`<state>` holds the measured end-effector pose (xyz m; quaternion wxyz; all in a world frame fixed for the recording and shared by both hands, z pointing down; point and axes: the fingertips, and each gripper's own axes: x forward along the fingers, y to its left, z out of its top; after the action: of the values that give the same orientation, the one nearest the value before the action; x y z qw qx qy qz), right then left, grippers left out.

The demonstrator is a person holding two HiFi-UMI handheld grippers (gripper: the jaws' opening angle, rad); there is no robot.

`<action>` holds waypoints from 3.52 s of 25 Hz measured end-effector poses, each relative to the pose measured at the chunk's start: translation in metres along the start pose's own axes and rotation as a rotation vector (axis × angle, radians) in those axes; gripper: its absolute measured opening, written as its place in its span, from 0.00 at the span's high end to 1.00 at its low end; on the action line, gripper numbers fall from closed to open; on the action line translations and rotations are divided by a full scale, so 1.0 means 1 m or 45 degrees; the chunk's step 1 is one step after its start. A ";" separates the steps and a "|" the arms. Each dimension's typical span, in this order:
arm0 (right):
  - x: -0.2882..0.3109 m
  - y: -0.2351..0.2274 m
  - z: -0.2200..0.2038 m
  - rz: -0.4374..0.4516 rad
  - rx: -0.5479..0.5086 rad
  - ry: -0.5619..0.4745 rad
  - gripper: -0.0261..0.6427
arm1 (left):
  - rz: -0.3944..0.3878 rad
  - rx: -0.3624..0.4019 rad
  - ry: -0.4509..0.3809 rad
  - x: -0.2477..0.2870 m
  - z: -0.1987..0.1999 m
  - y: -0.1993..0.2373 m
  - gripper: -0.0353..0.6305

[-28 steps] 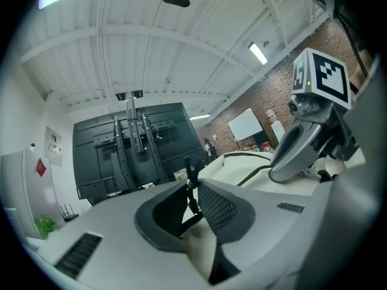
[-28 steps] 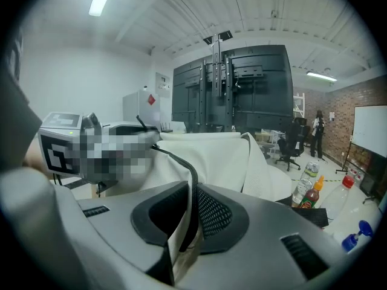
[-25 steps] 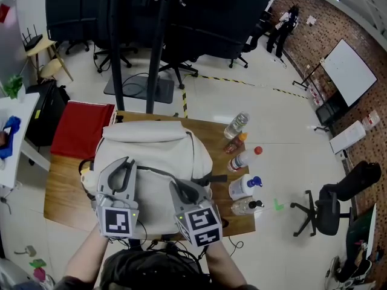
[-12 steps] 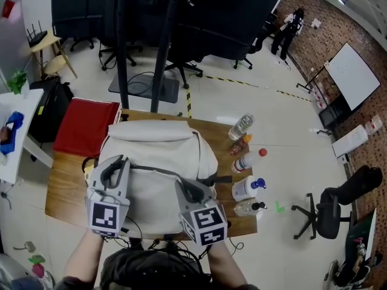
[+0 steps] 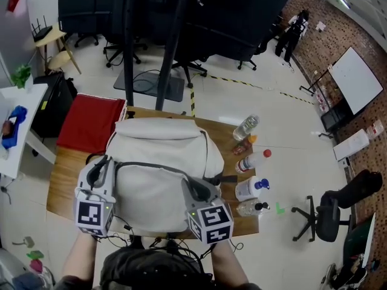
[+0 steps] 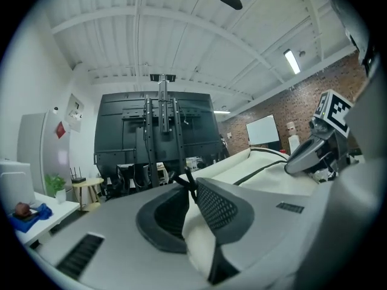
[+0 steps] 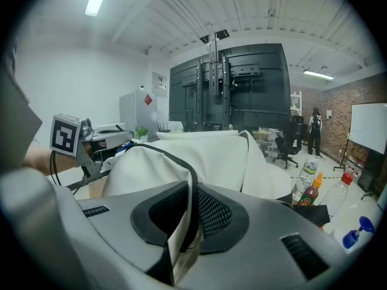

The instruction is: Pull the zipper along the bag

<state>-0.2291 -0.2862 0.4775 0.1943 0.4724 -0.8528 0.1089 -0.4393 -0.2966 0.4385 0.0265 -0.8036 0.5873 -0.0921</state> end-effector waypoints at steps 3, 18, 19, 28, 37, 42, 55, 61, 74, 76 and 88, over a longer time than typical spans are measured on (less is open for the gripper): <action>0.001 0.001 0.000 -0.008 0.000 0.003 0.85 | 0.016 -0.015 -0.005 -0.010 -0.004 0.005 0.86; 0.006 0.001 -0.004 -0.019 -0.008 0.002 0.85 | 0.050 -0.146 0.007 -0.031 -0.025 0.004 0.86; 0.006 0.001 -0.004 -0.019 -0.008 0.000 0.85 | 0.053 -0.160 0.007 -0.032 -0.026 0.005 0.86; 0.004 0.001 -0.006 -0.015 -0.017 -0.007 0.85 | 0.064 -0.236 -0.002 -0.057 -0.047 -0.007 0.86; 0.005 0.000 -0.006 -0.003 -0.028 -0.019 0.85 | 0.069 -0.279 0.035 -0.072 -0.070 -0.021 0.86; 0.004 0.000 -0.006 0.004 -0.031 -0.028 0.85 | 0.075 -0.285 0.018 -0.082 -0.088 -0.031 0.86; -0.004 0.002 -0.008 0.013 -0.043 -0.064 0.84 | 0.117 -0.296 0.066 -0.088 -0.075 -0.030 0.85; -0.007 0.004 -0.006 -0.009 -0.083 -0.079 0.81 | 0.156 -0.248 0.056 -0.093 -0.067 -0.028 0.55; -0.018 0.020 -0.004 0.066 -0.144 -0.130 0.59 | 0.134 -0.225 -0.103 -0.065 0.008 -0.036 0.49; -0.024 0.022 0.005 0.048 -0.152 -0.161 0.55 | 0.106 -0.229 -0.132 -0.060 0.017 -0.043 0.49; -0.050 0.009 0.046 -0.055 -0.119 -0.391 0.65 | 0.075 -0.216 -0.260 -0.045 0.060 -0.059 0.94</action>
<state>-0.2234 -0.2601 0.4143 0.0858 0.4922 -0.8662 -0.0087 -0.3867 -0.2396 0.3831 0.0208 -0.7906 0.6106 0.0410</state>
